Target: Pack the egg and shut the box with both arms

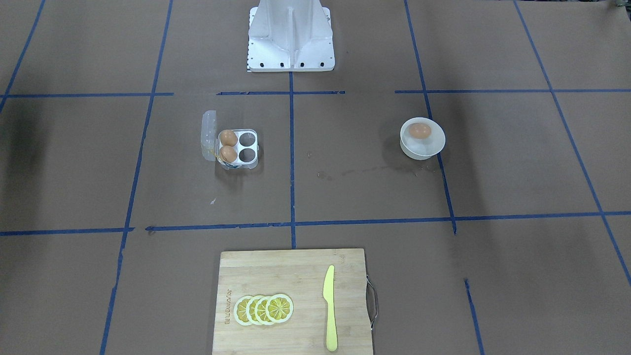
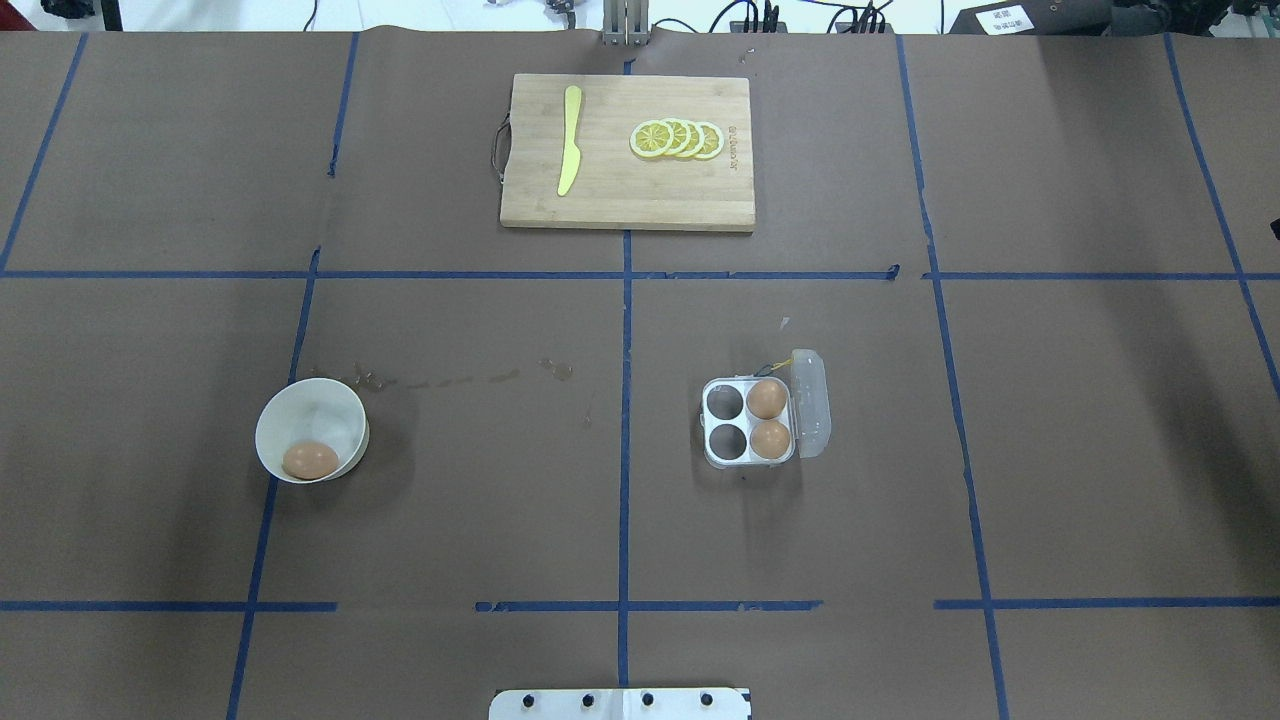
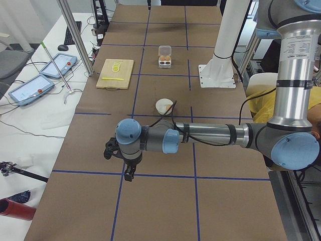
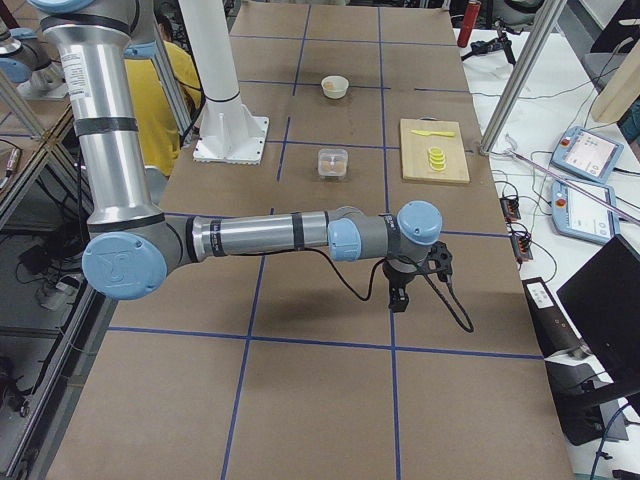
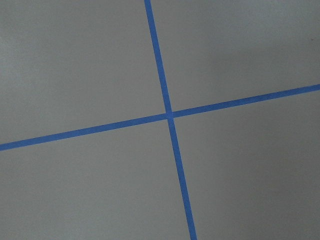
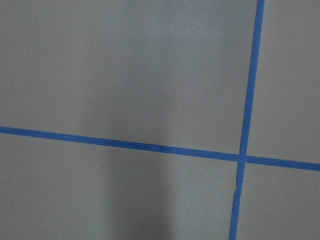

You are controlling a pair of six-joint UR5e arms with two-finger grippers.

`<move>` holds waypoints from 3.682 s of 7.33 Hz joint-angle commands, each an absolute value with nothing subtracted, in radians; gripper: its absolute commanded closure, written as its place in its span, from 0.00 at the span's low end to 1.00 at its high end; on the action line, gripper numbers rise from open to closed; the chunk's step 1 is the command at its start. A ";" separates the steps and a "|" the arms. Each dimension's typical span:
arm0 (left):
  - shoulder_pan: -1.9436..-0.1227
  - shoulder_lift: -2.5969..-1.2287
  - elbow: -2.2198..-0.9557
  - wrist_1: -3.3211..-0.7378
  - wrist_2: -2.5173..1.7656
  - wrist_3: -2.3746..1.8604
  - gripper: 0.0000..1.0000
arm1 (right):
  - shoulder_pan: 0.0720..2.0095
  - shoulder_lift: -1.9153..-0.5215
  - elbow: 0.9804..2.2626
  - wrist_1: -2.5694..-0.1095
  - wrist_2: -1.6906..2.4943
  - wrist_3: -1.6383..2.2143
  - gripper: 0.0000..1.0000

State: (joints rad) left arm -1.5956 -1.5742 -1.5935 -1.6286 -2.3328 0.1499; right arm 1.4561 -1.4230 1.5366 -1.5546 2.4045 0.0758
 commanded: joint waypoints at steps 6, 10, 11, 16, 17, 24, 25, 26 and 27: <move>-1.577 -1.559 -1.672 -1.632 -2.318 0.144 0.00 | 1.457 -1.434 1.540 -1.545 2.401 0.086 0.00; -1.572 -1.559 -1.686 -1.641 -2.338 0.149 0.00 | 1.454 -1.437 1.548 -1.546 2.339 0.087 0.00; -1.571 -1.559 -1.683 -1.640 -2.415 0.144 0.00 | 1.454 -1.436 1.549 -1.546 2.339 0.087 0.00; -1.305 -1.568 -1.848 -1.718 -2.424 -0.528 0.00 | 1.454 -1.437 1.557 -1.546 2.350 0.089 0.00; -1.243 -1.571 -1.864 -1.783 -2.422 -0.710 0.00 | 1.454 -1.437 1.557 -1.546 2.350 0.089 0.00; -0.836 -1.769 -1.919 -1.792 -2.235 -1.639 0.00 | 1.454 -1.448 1.571 -1.545 2.358 0.087 0.00; -0.797 -1.767 -1.916 -1.792 -2.214 -1.657 0.01 | 1.454 -1.453 1.572 -1.545 2.358 0.083 0.00; -0.776 -1.767 -1.911 -1.792 -2.180 -1.646 0.01 | 1.454 -1.453 1.572 -1.545 2.359 0.081 0.00; -0.763 -1.766 -1.910 -1.790 -2.177 -1.628 0.02 | 1.454 -1.454 1.571 -1.545 2.371 0.080 0.00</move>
